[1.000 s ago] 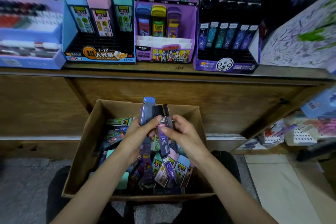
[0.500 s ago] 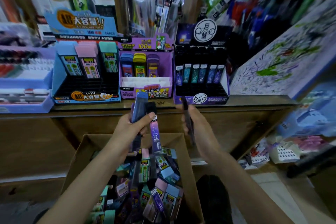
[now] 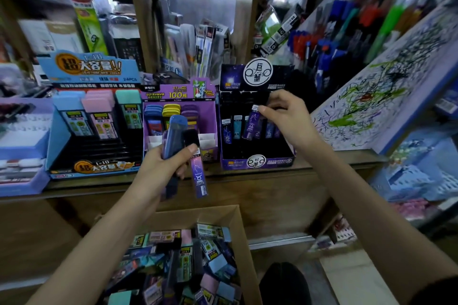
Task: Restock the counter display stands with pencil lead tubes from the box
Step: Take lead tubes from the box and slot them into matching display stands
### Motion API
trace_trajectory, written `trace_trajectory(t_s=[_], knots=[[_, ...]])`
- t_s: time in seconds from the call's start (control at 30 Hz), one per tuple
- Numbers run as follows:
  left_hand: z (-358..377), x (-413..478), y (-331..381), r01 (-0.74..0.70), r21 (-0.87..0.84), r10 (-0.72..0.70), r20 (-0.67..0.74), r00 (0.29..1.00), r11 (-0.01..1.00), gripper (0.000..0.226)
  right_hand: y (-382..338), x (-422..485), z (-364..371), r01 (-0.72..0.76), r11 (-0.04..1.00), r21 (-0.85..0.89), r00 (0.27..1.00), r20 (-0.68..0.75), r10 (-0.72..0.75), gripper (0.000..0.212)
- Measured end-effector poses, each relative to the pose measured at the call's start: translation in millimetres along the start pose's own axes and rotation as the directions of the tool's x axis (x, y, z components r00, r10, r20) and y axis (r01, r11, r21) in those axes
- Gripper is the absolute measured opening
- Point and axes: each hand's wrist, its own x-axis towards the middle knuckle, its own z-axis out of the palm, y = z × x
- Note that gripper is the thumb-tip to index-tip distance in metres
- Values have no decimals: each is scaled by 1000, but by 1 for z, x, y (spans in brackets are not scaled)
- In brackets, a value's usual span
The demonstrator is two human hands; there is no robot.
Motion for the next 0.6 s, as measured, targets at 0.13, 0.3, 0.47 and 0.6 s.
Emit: trace_trajectory(t_s=[0.13, 0.3, 0.47, 0.6], knots=[[-5, 1, 0, 6, -5, -6, -14, 1000, 1000, 27, 13, 9, 21, 17, 993, -117, 998, 62, -10, 13], [-8, 2, 1, 9, -1, -9, -22, 1000, 1000, 19, 19, 18, 27, 28, 988, -152, 996, 84, -15, 18], [-8, 1, 2, 14, 3, -14, -37, 999, 1000, 17, 20, 20, 29, 25, 988, -152, 996, 94, -10, 22], [-8, 1, 2, 27, -31, -28, -47, 999, 999, 15, 17, 22, 25, 32, 988, -150, 992, 124, -13, 15]])
